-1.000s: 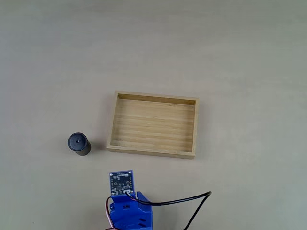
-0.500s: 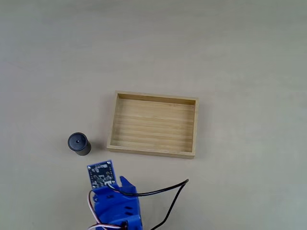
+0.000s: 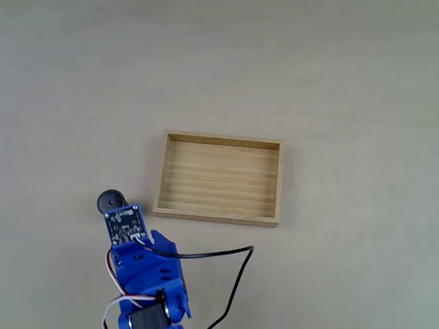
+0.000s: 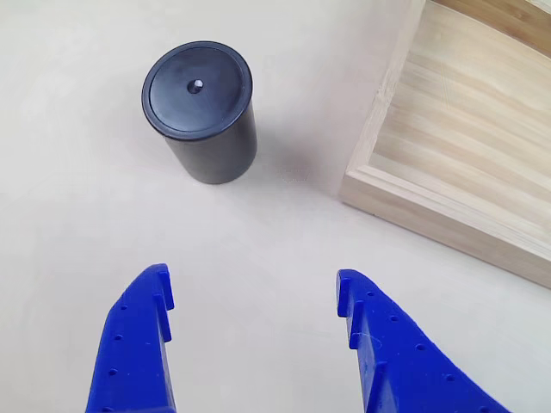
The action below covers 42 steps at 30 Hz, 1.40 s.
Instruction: Place the black cylinder in the wooden box then return to rest.
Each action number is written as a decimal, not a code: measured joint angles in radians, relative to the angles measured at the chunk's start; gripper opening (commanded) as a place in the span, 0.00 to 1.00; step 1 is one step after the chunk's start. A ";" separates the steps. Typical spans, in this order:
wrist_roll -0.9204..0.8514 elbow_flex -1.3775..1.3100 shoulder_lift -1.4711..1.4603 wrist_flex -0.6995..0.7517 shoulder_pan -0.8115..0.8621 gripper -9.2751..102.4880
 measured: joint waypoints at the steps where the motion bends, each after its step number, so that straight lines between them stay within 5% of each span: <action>1: -0.002 -0.014 0.031 -0.015 0.000 0.35; 16: -0.005 -0.236 0.385 -0.126 -0.017 0.37; 42: -0.005 -0.377 0.563 -0.129 -0.069 0.38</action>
